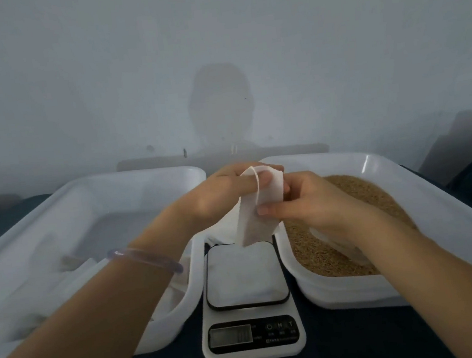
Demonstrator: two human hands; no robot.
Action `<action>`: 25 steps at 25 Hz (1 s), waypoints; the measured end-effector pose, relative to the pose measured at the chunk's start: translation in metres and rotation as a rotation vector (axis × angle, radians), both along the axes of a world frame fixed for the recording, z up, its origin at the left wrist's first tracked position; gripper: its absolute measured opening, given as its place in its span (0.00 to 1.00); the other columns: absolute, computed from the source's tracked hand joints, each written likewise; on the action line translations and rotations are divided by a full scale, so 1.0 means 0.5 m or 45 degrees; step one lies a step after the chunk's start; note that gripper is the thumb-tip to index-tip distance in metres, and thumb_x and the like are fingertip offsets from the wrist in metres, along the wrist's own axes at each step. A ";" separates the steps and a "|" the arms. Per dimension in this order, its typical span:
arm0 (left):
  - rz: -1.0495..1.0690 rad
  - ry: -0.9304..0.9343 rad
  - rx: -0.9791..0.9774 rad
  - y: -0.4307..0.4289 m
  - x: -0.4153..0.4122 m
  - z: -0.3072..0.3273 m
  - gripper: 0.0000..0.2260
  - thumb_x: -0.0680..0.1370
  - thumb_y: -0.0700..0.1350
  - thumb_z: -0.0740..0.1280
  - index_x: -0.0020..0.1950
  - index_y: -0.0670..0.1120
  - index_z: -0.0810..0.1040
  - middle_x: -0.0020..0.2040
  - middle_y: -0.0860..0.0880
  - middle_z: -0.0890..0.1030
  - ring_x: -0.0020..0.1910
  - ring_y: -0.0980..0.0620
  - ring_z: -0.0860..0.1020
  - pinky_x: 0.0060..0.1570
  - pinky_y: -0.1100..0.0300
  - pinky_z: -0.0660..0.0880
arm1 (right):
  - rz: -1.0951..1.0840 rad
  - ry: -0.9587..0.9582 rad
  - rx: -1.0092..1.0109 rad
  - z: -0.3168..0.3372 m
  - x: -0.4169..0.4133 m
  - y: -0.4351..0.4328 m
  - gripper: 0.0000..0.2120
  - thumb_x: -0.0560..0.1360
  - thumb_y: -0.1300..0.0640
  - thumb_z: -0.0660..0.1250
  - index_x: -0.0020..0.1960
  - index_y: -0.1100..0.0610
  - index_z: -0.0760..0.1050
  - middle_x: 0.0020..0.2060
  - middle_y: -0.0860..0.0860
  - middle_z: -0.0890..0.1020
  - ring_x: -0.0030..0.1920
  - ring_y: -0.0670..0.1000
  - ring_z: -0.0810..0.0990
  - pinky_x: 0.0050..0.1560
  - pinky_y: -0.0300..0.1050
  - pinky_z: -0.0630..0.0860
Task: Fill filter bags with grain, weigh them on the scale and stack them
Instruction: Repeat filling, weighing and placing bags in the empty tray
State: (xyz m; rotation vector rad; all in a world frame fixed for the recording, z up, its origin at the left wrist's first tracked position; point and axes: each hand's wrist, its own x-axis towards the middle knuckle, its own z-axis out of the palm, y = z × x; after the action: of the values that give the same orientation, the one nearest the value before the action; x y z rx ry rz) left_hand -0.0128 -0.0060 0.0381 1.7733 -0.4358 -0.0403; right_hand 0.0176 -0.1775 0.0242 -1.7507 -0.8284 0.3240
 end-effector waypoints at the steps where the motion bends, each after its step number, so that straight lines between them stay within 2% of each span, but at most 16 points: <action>1: 0.065 -0.032 0.033 0.013 -0.005 -0.002 0.17 0.74 0.52 0.62 0.57 0.44 0.79 0.50 0.57 0.82 0.52 0.59 0.79 0.51 0.65 0.74 | -0.057 -0.035 0.004 -0.005 0.003 0.018 0.07 0.69 0.60 0.74 0.43 0.49 0.83 0.42 0.47 0.85 0.46 0.46 0.84 0.45 0.38 0.78; 3: 0.262 -0.085 0.255 0.038 -0.010 -0.010 0.14 0.72 0.53 0.69 0.55 0.51 0.75 0.51 0.57 0.80 0.48 0.61 0.77 0.46 0.68 0.72 | -0.144 -0.106 -0.031 -0.021 0.012 0.044 0.06 0.69 0.60 0.74 0.44 0.50 0.83 0.40 0.49 0.86 0.43 0.48 0.84 0.43 0.40 0.79; 5: 0.366 -0.094 0.749 0.052 -0.009 -0.030 0.16 0.68 0.52 0.76 0.50 0.50 0.75 0.46 0.54 0.78 0.41 0.60 0.75 0.39 0.68 0.70 | -0.230 -0.320 -0.226 -0.043 0.014 0.061 0.08 0.67 0.55 0.76 0.44 0.55 0.82 0.39 0.52 0.85 0.41 0.52 0.83 0.43 0.49 0.78; 7: 0.311 -0.119 1.224 0.051 -0.008 -0.060 0.15 0.67 0.54 0.76 0.41 0.45 0.76 0.39 0.49 0.77 0.36 0.54 0.72 0.33 0.65 0.66 | -0.258 -0.478 -0.385 -0.066 0.012 0.068 0.19 0.64 0.44 0.73 0.38 0.61 0.78 0.33 0.54 0.81 0.33 0.50 0.76 0.36 0.47 0.74; 8: 0.281 -0.124 1.320 0.049 -0.006 -0.072 0.16 0.68 0.55 0.75 0.38 0.44 0.76 0.37 0.48 0.76 0.36 0.52 0.71 0.32 0.64 0.65 | -0.242 -0.510 -0.450 -0.073 0.012 0.070 0.24 0.62 0.39 0.70 0.36 0.62 0.75 0.31 0.54 0.78 0.31 0.47 0.72 0.33 0.42 0.70; 9: 0.260 -0.131 1.353 0.050 -0.005 -0.083 0.16 0.69 0.55 0.75 0.36 0.44 0.74 0.35 0.48 0.75 0.36 0.51 0.71 0.31 0.64 0.63 | -0.208 -0.527 -0.534 -0.077 0.012 0.069 0.25 0.63 0.37 0.68 0.34 0.61 0.74 0.29 0.54 0.76 0.30 0.46 0.71 0.32 0.40 0.66; 12: 0.239 -0.242 1.497 0.055 0.000 -0.097 0.15 0.73 0.51 0.70 0.32 0.49 0.67 0.31 0.54 0.69 0.41 0.49 0.73 0.38 0.60 0.59 | -0.101 -0.634 -0.822 -0.077 0.016 0.063 0.15 0.68 0.46 0.70 0.29 0.52 0.70 0.25 0.46 0.71 0.29 0.45 0.69 0.30 0.36 0.60; 15: 0.224 -0.225 1.496 0.060 0.007 -0.103 0.11 0.74 0.48 0.67 0.33 0.50 0.71 0.31 0.55 0.70 0.39 0.52 0.71 0.49 0.61 0.59 | -0.094 -0.758 -0.943 -0.075 0.015 0.069 0.21 0.69 0.49 0.71 0.24 0.48 0.64 0.22 0.45 0.67 0.27 0.44 0.64 0.30 0.39 0.58; 17: 0.221 -0.220 1.596 0.059 0.014 -0.112 0.13 0.74 0.51 0.67 0.31 0.50 0.70 0.30 0.55 0.69 0.36 0.54 0.69 0.61 0.58 0.61 | -0.111 -0.802 -1.021 -0.074 0.014 0.076 0.20 0.70 0.49 0.70 0.24 0.48 0.64 0.23 0.45 0.68 0.28 0.44 0.66 0.33 0.41 0.61; 18: 0.221 -0.217 1.649 0.056 0.017 -0.113 0.16 0.74 0.52 0.67 0.29 0.50 0.68 0.29 0.55 0.69 0.34 0.55 0.69 0.64 0.57 0.62 | -0.105 -0.809 -1.065 -0.071 0.015 0.081 0.20 0.70 0.49 0.70 0.25 0.48 0.65 0.23 0.45 0.68 0.28 0.44 0.67 0.36 0.43 0.62; 22: 0.233 -0.172 1.784 0.044 0.025 -0.118 0.16 0.75 0.54 0.66 0.30 0.52 0.68 0.32 0.56 0.70 0.45 0.52 0.75 0.67 0.55 0.57 | -0.108 -0.808 -1.213 -0.073 0.025 0.099 0.19 0.70 0.45 0.71 0.27 0.47 0.66 0.26 0.44 0.69 0.31 0.42 0.65 0.44 0.46 0.58; 25: 0.206 -0.146 1.810 0.046 0.031 -0.119 0.15 0.74 0.55 0.66 0.31 0.52 0.69 0.32 0.55 0.71 0.45 0.51 0.75 0.65 0.54 0.57 | -0.104 -0.822 -1.204 -0.085 0.034 0.103 0.14 0.69 0.44 0.71 0.31 0.48 0.72 0.28 0.44 0.71 0.32 0.42 0.66 0.44 0.46 0.55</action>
State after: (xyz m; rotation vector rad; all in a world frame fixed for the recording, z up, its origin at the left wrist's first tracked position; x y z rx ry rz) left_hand 0.0027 0.0172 -0.0216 3.2162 -0.3441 -0.1642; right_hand 0.0347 -0.1259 -0.0184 -2.8504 -1.1513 0.0750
